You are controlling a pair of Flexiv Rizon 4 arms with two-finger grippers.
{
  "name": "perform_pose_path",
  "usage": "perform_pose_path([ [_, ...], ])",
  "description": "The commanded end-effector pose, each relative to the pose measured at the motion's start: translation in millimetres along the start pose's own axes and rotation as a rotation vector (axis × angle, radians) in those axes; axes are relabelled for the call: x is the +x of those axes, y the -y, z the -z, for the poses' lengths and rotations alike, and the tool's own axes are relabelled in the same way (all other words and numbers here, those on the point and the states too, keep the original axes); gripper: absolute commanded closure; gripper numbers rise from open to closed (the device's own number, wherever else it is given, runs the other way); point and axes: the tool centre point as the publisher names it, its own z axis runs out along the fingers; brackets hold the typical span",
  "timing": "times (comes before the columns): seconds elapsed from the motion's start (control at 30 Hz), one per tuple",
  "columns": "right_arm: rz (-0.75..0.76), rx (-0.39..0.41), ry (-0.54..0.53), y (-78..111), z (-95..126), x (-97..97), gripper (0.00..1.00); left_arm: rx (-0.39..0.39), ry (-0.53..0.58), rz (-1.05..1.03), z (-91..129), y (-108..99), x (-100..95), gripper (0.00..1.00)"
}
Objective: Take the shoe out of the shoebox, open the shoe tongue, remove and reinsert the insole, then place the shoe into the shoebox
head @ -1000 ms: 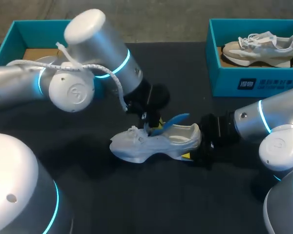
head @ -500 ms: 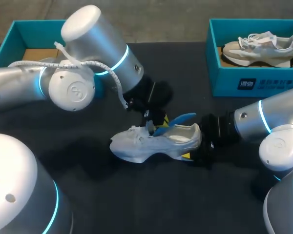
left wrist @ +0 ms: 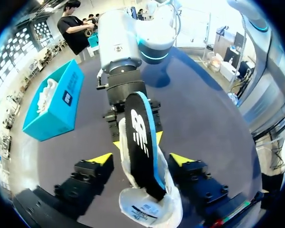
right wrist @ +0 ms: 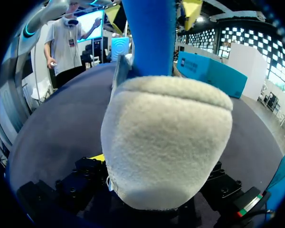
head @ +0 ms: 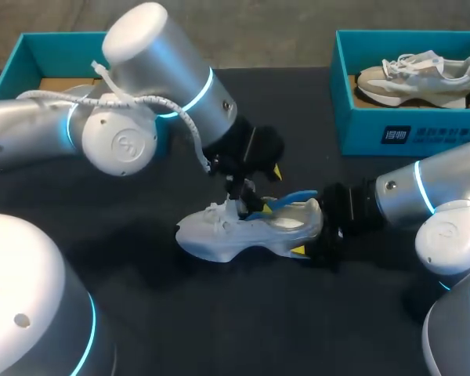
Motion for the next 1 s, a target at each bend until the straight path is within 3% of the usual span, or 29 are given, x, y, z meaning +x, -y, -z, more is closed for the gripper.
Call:
perform_pose_path([
  [0.03, 0.0, 0.004, 0.001, 0.3, -2, 0.8, 1.0, -0.022, 0.096, -0.012, 12, 0, 15.7, 0.0],
  [0.17, 0.0, 0.004, 0.001, 0.3, -2, 0.8, 1.0, -0.037, 0.192, -0.015, 14, -2, 19.0, 0.0],
  [0.4, 0.0, 0.004, 0.001, 0.3, -2, 0.8, 1.0, -0.028, 0.266, -0.001, 10, -7, 14.2, 0.0],
  [0.7, 0.0, 0.004, 0.001, 0.3, -2, 0.8, 1.0, 0.002, 0.285, 0.05, 2, -15, 3.6, 0.0],
  [1.0, 0.0, 0.004, 0.001, 0.3, -2, 0.8, 1.0, 0.031, 0.277, 0.085, -13, -11, -2.2, 0.0],
])
